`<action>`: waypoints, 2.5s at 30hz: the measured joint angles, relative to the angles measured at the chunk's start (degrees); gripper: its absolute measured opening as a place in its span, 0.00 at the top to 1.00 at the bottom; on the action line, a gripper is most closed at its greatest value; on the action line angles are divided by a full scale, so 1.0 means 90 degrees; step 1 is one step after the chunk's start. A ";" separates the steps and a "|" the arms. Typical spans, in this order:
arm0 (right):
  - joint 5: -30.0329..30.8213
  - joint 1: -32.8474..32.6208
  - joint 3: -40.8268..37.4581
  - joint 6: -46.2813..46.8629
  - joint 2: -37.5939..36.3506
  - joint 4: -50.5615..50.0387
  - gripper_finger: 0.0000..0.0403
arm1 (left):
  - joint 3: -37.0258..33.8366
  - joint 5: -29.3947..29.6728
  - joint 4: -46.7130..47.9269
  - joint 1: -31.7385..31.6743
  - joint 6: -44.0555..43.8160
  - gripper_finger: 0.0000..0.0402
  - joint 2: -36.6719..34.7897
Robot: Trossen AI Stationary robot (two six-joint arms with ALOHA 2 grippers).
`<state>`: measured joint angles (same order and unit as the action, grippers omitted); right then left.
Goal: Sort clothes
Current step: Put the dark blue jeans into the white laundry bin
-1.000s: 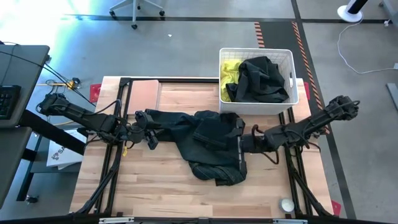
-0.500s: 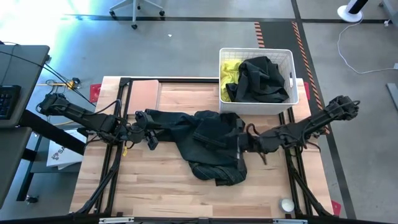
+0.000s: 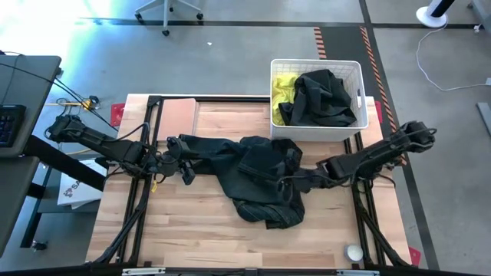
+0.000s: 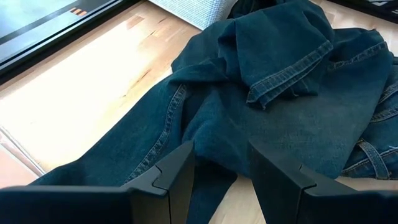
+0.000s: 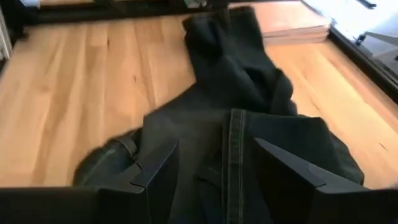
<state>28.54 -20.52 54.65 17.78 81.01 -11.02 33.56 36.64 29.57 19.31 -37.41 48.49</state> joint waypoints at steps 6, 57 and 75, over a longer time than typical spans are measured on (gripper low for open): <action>-0.0855 0.0238 0.0000 -0.1198 0.0357 0.0538 0.51 | 0.0000 0.0000 -0.0017 0.0000 0.0002 0.64 0.0000; -0.0860 0.0613 0.0002 0.4924 0.1261 -0.3285 0.20 | -0.0009 -0.0605 0.3005 -0.0576 -0.3238 0.64 0.0624; -0.1066 0.0613 0.0001 0.4752 0.1785 -0.2974 0.20 | -0.2320 -0.2186 -0.2056 -0.1105 -0.2091 0.65 0.0624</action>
<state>18.94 -15.00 54.66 60.55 97.08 -37.78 12.69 16.97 11.07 9.37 -56.22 54.11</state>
